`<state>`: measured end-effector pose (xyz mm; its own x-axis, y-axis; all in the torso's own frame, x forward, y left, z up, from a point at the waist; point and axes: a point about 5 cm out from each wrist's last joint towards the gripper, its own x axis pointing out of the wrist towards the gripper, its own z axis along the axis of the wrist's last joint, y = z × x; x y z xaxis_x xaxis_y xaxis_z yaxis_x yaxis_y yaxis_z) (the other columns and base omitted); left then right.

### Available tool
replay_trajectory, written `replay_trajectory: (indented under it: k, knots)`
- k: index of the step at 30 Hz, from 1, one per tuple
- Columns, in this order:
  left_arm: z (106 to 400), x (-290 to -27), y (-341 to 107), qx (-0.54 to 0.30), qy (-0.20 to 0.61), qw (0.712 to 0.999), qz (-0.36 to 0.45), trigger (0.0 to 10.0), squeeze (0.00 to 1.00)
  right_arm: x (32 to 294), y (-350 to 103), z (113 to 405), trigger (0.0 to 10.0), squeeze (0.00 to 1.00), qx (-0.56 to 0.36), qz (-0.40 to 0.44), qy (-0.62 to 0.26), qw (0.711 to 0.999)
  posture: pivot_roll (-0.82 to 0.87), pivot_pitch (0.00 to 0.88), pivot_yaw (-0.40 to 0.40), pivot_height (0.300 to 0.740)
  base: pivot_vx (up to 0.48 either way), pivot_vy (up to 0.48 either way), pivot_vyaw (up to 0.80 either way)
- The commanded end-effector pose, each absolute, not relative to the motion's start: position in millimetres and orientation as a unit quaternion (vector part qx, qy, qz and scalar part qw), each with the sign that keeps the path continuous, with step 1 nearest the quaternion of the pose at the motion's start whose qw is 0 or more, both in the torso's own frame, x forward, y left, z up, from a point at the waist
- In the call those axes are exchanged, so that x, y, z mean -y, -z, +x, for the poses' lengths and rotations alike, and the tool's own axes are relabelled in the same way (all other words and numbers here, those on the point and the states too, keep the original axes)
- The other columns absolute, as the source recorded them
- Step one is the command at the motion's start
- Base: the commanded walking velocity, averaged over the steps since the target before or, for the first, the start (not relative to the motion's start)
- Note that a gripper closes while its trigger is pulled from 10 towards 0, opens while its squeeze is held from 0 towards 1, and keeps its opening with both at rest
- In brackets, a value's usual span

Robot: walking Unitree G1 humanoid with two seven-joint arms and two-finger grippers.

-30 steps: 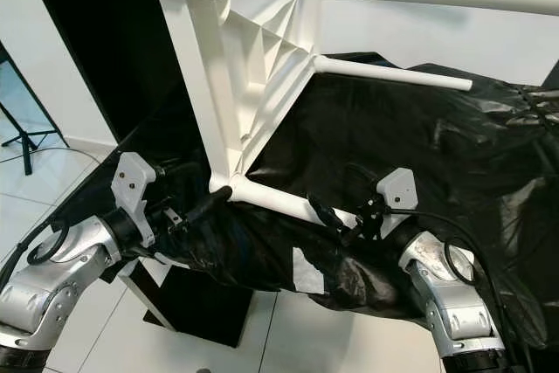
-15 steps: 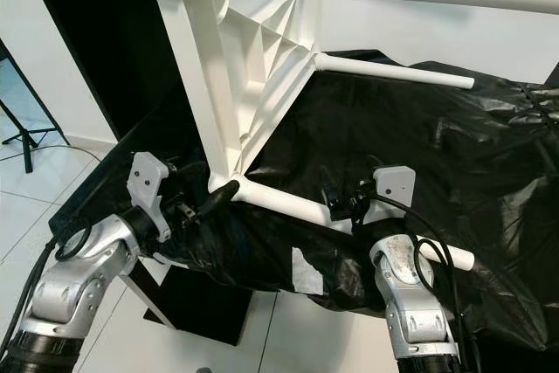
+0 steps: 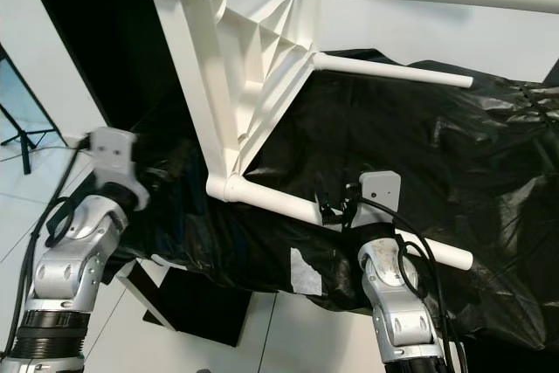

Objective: Building children table

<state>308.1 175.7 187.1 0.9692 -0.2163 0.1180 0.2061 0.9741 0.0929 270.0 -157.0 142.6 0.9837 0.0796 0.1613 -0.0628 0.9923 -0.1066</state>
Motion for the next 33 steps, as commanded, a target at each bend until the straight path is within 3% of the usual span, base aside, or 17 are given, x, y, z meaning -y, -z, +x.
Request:
replay_trajectory:
  k: [1, 6, 19, 28, 29, 30, 31, 33]
  knots:
    - [310, -167, -186, 0.066, 0.115, 0.991, 0.031, 10.0, 0.0, 153, -141, 270, 10.0, 0.0, 0.082, -0.066, -0.029, 0.994, -0.01, 0.0, 0.019, 0.74, 0.0, 0.0, 0.0]
    - [312, -160, -186, 0.071, 0.132, 0.989, 0.017, 10.0, 0.0, 152, -140, 269, 10.0, 0.0, 0.079, -0.068, -0.025, 0.994, -0.01, 0.0, 0.022, 0.74, 0.0, 0.0, 0.0]
    - [295, -136, -186, 0.083, 0.307, 0.948, -0.02, 10.0, 0.0, 161, -138, 269, 10.0, 0.0, 0.07, -0.084, -0.01, 0.994, -0.03, 0.0, 0.024, 0.74, 0.0, 0.0, 0.0]
    - [297, -140, -179, 0.068, 0.316, 0.946, -0.012, 10.0, 0.0, 163, -138, 271, 10.0, 0.0, 0.071, -0.09, -0.009, 0.993, -0.05, 0.0, 0.023, 0.74, 0.0, 0.0, 0.0]
    - [297, -138, -179, 0.068, 0.321, 0.944, -0.02, 10.0, 0.56, 163, -139, 272, 10.0, 0.0, 0.072, -0.091, -0.009, 0.993, -0.05, 0.0, 0.022, 0.74, 0.0, 0.0, 0.0]
    - [297, -138, -179, 0.068, 0.321, 0.944, -0.02, 10.0, 0.56, 163, -139, 272, 10.0, 0.0, 0.072, -0.091, -0.009, 0.993, -0.05, 0.0, 0.022, 0.74, 0.0, 0.0, 0.0]
    - [297, -136, -179, 0.068, 0.328, 0.942, -0.031, 10.0, 1.0, 163, -139, 272, 10.0, 0.0, 0.072, -0.092, -0.009, 0.993, -0.05, 0.0, 0.022, 0.74, 0.0, 0.0, 0.0]
    - [296, -132, -180, 0.068, 0.34, 0.937, -0.04, 10.0, 1.0, 163, -140, 273, 10.0, 0.0, 0.073, -0.093, -0.01, 0.993, -0.05, 0.0, 0.02, 0.74, 0.0, 0.0, 0.0]
